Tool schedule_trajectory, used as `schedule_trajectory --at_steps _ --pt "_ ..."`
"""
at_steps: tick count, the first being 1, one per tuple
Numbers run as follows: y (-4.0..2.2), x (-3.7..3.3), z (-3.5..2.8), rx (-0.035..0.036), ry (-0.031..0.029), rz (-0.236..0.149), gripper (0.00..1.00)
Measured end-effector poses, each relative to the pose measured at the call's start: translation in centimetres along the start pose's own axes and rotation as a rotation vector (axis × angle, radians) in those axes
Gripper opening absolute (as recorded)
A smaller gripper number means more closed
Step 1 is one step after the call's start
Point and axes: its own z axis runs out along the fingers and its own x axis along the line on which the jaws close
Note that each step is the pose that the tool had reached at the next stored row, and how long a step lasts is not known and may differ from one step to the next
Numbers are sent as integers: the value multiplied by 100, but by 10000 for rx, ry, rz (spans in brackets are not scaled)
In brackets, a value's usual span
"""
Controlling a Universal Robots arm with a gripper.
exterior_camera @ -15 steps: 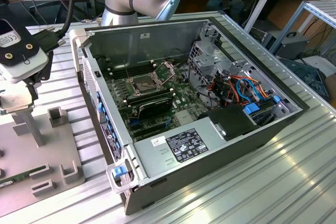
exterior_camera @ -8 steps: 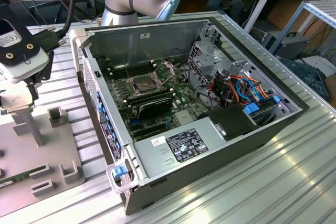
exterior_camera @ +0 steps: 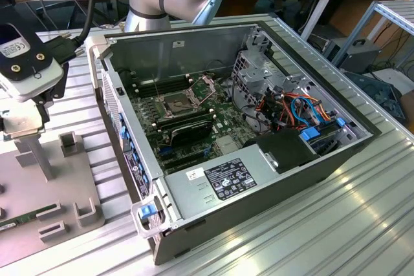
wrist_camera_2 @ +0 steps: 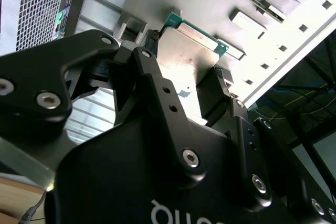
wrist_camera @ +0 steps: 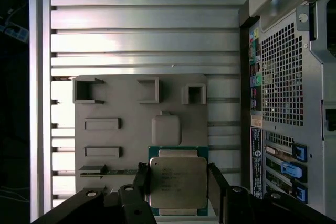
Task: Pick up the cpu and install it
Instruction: 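Pick up the cpu and move it towards the insertion slot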
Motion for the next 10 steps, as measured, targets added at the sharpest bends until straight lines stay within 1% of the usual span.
schedule_trajectory --at_steps 4,10 --pt "0 -18 0 0 0 -1 55" --pt "0 -25 0 -1 0 -1 55"
